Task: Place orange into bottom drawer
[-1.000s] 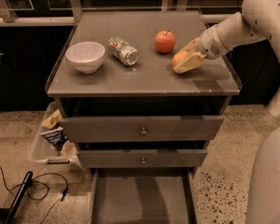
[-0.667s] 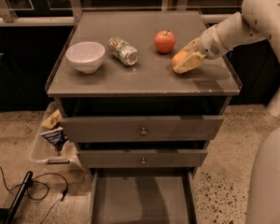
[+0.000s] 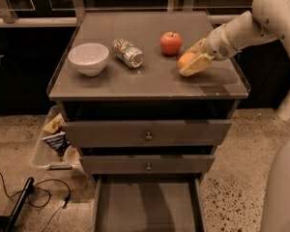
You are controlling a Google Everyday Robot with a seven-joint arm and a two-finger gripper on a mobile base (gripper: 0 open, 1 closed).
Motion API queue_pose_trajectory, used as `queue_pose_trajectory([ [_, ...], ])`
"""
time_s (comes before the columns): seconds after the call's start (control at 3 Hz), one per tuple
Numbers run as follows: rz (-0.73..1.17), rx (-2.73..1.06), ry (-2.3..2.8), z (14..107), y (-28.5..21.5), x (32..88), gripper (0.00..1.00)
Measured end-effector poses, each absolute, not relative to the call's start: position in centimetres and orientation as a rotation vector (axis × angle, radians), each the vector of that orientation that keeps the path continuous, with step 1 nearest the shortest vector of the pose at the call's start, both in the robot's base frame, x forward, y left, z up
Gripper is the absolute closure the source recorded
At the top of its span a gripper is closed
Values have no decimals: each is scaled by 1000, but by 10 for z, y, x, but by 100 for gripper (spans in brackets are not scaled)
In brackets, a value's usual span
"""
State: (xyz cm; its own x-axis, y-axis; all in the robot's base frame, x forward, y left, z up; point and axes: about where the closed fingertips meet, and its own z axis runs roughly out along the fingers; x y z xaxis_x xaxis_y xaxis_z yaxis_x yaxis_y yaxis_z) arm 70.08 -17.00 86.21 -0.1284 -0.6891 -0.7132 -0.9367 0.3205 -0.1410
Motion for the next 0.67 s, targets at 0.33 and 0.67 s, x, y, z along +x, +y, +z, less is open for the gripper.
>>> queue_pose_trajectory([
  [0.33,448,-1469,1812,881,-170,678,100],
  [0.67,423,-1488,1726,899,-177,645,100],
])
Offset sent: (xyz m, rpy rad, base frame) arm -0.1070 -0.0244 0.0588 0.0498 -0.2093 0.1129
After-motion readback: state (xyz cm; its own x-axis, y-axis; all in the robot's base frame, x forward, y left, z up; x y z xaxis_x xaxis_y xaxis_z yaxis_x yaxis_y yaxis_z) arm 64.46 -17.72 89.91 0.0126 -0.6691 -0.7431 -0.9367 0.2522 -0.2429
